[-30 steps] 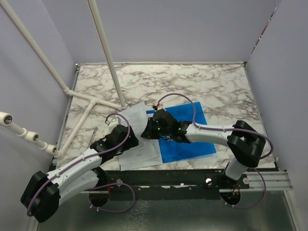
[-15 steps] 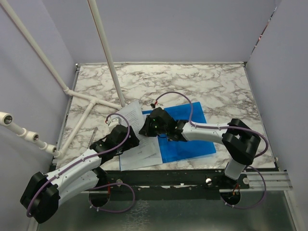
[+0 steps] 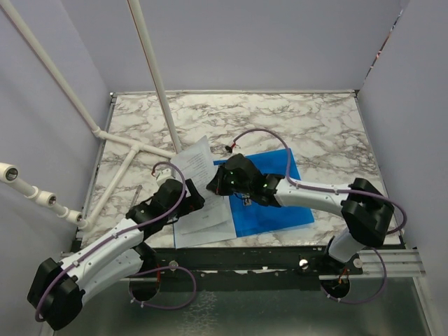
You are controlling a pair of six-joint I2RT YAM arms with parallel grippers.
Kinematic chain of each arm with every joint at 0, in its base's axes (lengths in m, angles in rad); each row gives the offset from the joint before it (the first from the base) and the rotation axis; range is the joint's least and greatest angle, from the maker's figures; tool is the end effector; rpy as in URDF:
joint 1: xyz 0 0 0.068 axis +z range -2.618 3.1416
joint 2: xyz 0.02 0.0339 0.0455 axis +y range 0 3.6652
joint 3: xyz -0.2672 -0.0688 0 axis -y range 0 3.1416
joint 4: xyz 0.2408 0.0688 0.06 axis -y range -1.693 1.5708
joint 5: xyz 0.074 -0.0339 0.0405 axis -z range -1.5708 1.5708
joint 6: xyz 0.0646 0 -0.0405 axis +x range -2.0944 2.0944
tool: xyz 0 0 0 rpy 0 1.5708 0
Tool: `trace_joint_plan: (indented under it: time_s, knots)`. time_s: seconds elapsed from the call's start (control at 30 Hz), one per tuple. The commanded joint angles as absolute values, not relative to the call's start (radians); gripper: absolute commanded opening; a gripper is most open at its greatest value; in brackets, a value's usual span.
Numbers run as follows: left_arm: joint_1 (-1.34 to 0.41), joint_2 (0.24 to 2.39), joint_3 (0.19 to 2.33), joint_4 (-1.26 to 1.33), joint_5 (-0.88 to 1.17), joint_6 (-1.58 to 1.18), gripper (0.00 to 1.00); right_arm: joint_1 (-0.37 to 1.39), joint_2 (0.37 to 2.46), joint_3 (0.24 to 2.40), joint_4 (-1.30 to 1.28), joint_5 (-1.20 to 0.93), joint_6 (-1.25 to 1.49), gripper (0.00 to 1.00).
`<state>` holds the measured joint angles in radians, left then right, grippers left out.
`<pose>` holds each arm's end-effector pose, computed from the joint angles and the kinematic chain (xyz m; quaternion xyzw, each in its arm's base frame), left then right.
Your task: Put the files into the folder
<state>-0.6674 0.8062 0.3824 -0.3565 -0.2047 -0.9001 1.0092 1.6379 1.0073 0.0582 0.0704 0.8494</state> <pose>0.1470 -0.0991 0.1654 -0.1457 0.9073 -0.2036 0.3378 0.2084 0.3227 0.2116 -0.0532 0.8760 0.3648 0.3110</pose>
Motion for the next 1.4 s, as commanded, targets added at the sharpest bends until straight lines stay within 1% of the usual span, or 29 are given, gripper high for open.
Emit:
trace_joint_plan:
  time_s: [0.0,0.17,0.37,0.53,0.67,0.87,1.03,1.23,1.37]
  knots:
    - [-0.663,0.780,0.478,-0.413,-0.204,-0.867,0.99,1.016,1.514,0.969,0.006,0.137,0.797,0.00]
    - [-0.663,0.778,0.555,-0.454,-0.224,-0.832,0.99,0.999,1.385,0.925,-0.102,0.161,0.763,0.00]
    - [-0.663,0.846,0.617,-0.479,-0.222,-0.781,0.99,0.933,1.176,0.892,-0.275,0.163,0.704,0.00]
    - [-0.664,0.918,0.642,-0.475,-0.211,-0.759,0.99,0.860,1.014,0.912,-0.454,0.149,0.657,0.00]
    - [-0.663,0.985,0.648,-0.465,-0.199,-0.747,0.99,0.807,0.925,0.955,-0.601,0.153,0.640,0.00]
    - [-0.663,1.070,0.656,-0.453,-0.185,-0.735,0.99,0.773,0.882,1.019,-0.797,0.212,0.658,0.00]
    - [-0.665,1.100,0.656,-0.434,-0.161,-0.726,0.99,0.758,0.871,1.040,-0.880,0.253,0.672,0.00]
    - [-0.665,1.120,0.638,-0.395,-0.128,-0.710,0.99,0.699,0.907,1.036,-0.881,0.202,0.625,0.00]
    - [-0.665,1.129,0.622,-0.373,-0.103,-0.701,0.99,0.619,0.937,1.041,-0.837,0.106,0.563,0.00]
